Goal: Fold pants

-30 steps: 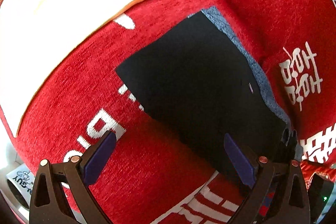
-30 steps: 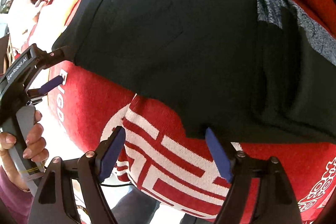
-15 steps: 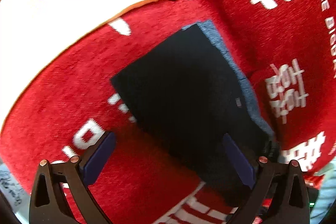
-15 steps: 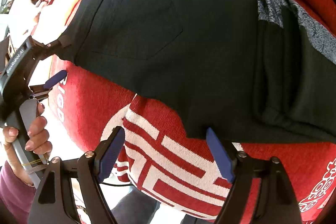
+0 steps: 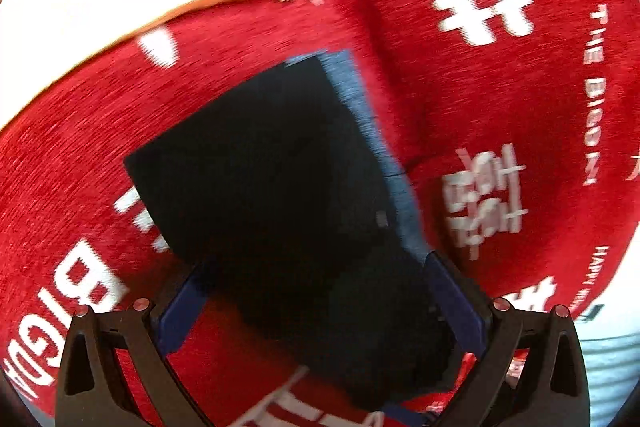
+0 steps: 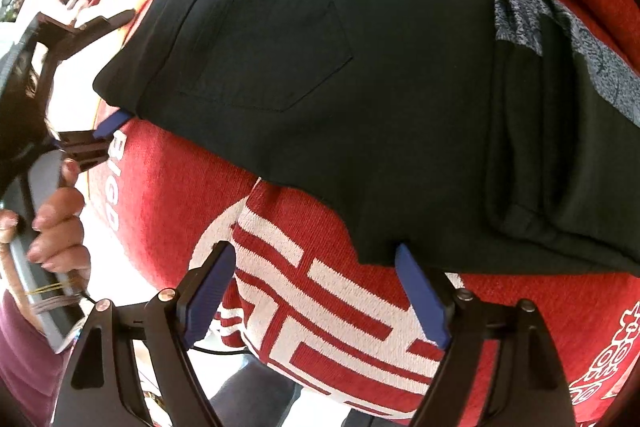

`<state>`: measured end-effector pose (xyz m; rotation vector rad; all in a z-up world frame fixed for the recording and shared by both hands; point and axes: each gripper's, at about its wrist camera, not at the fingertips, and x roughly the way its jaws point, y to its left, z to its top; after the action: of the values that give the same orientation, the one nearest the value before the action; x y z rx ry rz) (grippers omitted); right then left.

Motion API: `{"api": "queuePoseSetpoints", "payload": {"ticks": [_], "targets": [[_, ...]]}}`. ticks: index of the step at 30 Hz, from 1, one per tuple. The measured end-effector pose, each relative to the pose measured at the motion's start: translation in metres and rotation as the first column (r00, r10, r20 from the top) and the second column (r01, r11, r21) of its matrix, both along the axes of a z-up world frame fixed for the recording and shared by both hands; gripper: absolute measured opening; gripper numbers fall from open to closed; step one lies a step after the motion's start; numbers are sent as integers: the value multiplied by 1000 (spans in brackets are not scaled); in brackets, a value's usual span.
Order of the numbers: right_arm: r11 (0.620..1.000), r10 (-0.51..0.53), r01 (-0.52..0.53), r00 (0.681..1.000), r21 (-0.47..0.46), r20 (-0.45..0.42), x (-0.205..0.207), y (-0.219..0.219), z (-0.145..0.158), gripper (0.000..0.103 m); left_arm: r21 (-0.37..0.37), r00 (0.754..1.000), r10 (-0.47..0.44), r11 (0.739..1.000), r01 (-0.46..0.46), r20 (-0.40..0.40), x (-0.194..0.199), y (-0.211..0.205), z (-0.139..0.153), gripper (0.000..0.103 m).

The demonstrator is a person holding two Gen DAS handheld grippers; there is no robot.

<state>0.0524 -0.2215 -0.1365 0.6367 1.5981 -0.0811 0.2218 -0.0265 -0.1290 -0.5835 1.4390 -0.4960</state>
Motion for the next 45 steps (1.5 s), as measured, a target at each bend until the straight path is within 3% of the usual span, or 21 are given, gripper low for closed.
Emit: {"api": "queuePoseSetpoints", "payload": {"ticks": [2,4,8,9,12,14,15,18,20,22,27,29,33,36,38,40,41,45], "targets": [[1000,-1,1,1000,3,1,0,0,0,85,17,999,-36,999,35,25,2,-8,1,102],[1000,1,-1,1000,5,0,1,0,-1,85,69,998,-53,996,54,-16,5,-12,-10,102],[1000,3,-3,1000,19,12,2,-2,5,85,79,999,-13,997,16,-32,9,-12,-17,100],[1000,2,-3,999,25,35,2,-4,11,85,114,1000,-14,993,17,-26,9,-14,-15,91],[1000,-8,6,994,18,106,7,-16,32,85,254,996,-84,964,72,36,6,-26,-9,44],[1000,-25,24,989,6,146,13,-26,44,85,364,977,-189,921,140,102,1,-37,-1,39],[999,-40,40,986,-1,163,18,-34,51,85,420,953,-260,890,176,153,-5,-45,7,37],[997,-81,82,977,5,198,38,-56,64,85,610,806,-510,752,249,300,-37,-80,28,36],[996,-85,84,972,14,220,56,-65,71,85,665,729,-596,699,264,337,-55,-93,34,36],[998,-60,52,969,41,239,84,-65,78,85,696,687,-637,667,266,348,-64,-100,35,36],[982,68,-105,971,154,230,161,-37,87,86,745,620,-700,613,265,356,-73,-107,36,36],[968,145,-188,961,169,236,189,-17,90,87,764,590,-725,589,263,356,-75,-111,37,36],[910,352,-379,921,169,167,234,35,79,87,791,542,-761,555,258,357,-84,-117,39,36],[863,467,-474,881,174,81,248,62,62,87,797,529,-769,547,257,358,-86,-119,40,37],[864,482,-477,876,161,15,250,65,47,86,795,533,-768,548,259,355,-87,-120,41,36],[875,466,-456,884,163,-28,245,58,35,54,787,545,-763,553,273,347,-86,-121,43,37],[883,442,-430,897,186,-23,240,51,32,22,778,550,-762,559,288,343,-86,-121,44,37],[926,288,-296,955,234,70,211,11,42,18,766,501,-783,561,313,368,-101,-133,61,37]]}}
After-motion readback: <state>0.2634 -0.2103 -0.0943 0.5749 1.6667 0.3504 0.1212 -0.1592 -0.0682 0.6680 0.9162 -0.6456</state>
